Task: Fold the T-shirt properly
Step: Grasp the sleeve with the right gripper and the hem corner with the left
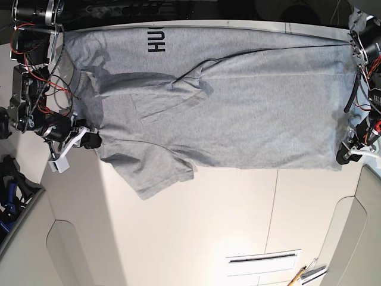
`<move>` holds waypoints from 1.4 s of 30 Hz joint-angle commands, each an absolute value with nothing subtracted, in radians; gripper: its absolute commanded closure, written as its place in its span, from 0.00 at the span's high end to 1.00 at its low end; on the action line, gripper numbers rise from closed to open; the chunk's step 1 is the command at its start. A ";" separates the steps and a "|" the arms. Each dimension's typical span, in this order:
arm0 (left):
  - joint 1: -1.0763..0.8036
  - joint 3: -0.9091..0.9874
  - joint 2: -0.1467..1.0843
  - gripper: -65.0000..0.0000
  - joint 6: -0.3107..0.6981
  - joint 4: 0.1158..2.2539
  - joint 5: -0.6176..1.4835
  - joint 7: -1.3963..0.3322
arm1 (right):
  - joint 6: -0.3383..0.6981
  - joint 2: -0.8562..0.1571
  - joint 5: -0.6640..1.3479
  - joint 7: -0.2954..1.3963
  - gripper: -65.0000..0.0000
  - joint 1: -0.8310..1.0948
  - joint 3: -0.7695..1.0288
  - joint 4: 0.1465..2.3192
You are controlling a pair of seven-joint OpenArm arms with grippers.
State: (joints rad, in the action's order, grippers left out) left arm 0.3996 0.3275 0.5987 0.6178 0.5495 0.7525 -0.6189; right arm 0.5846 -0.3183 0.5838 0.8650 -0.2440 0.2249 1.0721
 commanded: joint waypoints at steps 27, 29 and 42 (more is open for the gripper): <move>0.413 0.255 0.618 0.47 0.640 0.557 0.463 -0.591 | 0.580 -0.330 0.561 0.886 0.00 -0.252 0.224 1.077; 0.412 0.255 0.618 0.49 0.640 0.557 0.421 -0.587 | 0.580 -0.330 0.561 0.886 0.00 -0.252 0.224 1.078; 0.396 0.254 0.607 0.49 0.698 0.557 0.544 -0.627 | 0.580 -0.329 0.561 0.886 0.00 -0.252 0.224 1.077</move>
State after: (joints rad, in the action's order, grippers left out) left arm 0.3965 0.2588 0.6014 0.7082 0.5610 0.5838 -0.5598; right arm 0.5846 -0.3183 0.5838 0.8650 -0.2440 0.2249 1.0721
